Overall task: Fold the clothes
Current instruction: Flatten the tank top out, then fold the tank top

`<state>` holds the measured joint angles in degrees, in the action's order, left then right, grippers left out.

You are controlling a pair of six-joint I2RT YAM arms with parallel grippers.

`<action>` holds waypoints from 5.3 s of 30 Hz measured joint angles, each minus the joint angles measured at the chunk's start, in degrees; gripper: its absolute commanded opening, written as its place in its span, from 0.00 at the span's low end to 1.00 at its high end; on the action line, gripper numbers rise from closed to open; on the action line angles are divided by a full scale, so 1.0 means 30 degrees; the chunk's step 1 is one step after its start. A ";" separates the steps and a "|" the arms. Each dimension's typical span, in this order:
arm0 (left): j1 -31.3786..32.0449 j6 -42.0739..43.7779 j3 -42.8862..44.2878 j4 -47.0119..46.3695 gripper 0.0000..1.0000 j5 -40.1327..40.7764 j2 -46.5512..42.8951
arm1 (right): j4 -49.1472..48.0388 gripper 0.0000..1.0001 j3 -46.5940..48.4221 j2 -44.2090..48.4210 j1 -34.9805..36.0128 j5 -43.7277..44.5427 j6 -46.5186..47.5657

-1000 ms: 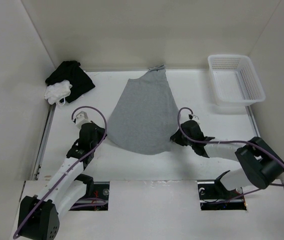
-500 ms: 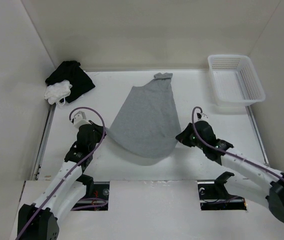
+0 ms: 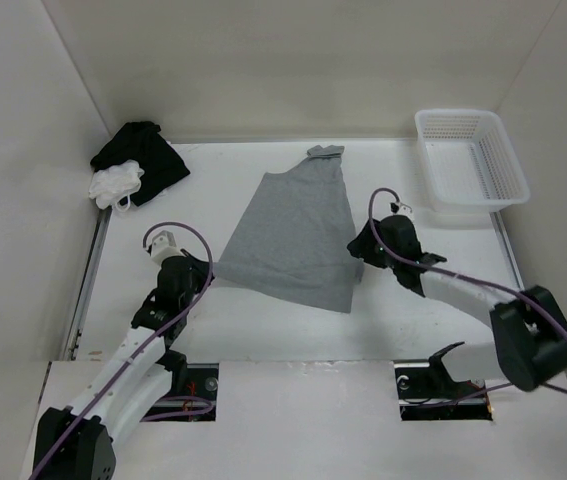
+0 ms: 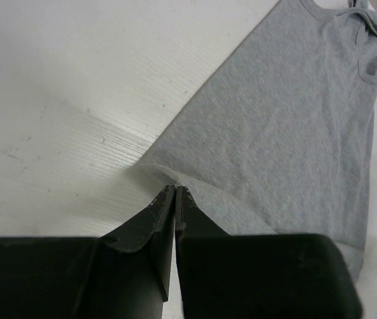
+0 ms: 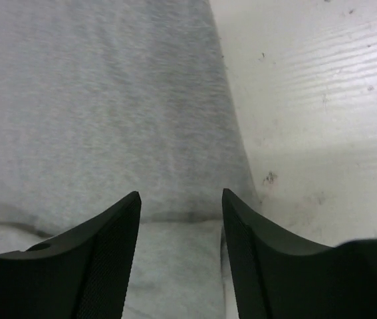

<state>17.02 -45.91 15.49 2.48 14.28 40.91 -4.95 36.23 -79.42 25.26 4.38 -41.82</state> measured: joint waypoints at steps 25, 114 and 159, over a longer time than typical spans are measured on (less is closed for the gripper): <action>0.1734 -0.0051 -0.0219 -0.1071 0.02 0.0007 -0.0131 | 0.6652 0.32 -0.2973 0.3723 0.7781 0.3796 -0.5712; 0.2776 0.3621 0.5770 0.1479 0.01 0.5180 -0.4335 | 0.8794 0.00 0.3679 1.1504 0.5399 0.2484 0.4503; -0.3206 0.2535 1.9263 -0.5748 0.28 0.4022 2.3489 | 0.3104 0.47 2.2134 -1.5744 -0.3293 -0.3162 0.2463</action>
<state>7.40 -38.30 73.28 -14.76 26.35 111.37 4.36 102.63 -126.65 15.38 -5.10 -34.44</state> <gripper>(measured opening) 0.263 0.439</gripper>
